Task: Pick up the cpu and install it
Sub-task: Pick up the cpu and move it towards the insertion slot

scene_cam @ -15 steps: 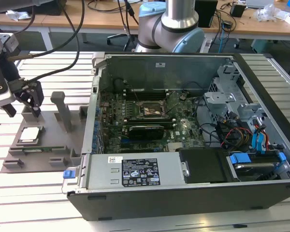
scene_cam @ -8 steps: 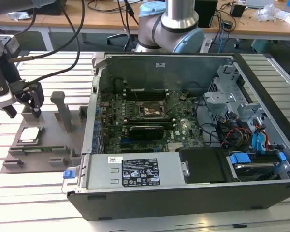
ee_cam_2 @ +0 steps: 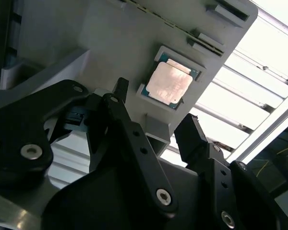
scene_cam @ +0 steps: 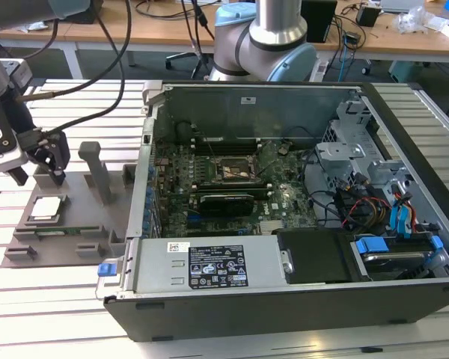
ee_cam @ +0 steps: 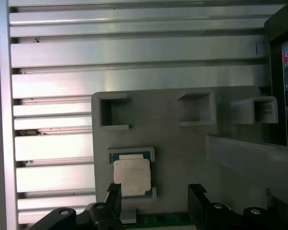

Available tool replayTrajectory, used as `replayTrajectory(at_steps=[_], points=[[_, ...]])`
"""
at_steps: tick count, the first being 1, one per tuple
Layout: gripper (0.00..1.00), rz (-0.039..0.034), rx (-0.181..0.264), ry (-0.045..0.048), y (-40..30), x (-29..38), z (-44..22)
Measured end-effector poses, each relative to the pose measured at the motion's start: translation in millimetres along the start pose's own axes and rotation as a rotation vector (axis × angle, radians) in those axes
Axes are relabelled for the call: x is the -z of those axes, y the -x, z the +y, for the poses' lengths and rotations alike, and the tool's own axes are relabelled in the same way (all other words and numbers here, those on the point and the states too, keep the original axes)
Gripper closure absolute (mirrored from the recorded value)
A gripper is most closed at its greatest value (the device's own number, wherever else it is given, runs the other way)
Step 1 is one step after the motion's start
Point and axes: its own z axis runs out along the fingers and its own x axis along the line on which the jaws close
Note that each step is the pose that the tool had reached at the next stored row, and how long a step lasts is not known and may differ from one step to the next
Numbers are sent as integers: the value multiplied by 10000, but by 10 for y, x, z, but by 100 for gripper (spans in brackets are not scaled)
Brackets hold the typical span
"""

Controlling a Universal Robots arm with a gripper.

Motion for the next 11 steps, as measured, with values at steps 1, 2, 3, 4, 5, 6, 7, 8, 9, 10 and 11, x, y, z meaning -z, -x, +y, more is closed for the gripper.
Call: replayTrajectory(at_steps=[1, 2, 3, 4, 5, 6, 7, 8, 9, 10, 11], points=[[34, 0, 0, 0, -1, -14, 0], [34, 1, 0, -1, -1, -31, 0], [34, 0, 0, 0, -1, -50, -1], [34, 0, 0, 0, -2, -69, -1], [34, 1, 0, -1, -2, -87, -2], [34, 1, 0, -8, -4, -119, -2], [34, -1, 0, -37, -5, -128, -1], [34, -4, 14, -95, -5, -138, -1], [34, -6, 35, -145, -4, -147, -2], [34, -7, 60, -173, -3, -159, -3], [34, -7, 112, -183, -3, -171, -4]])
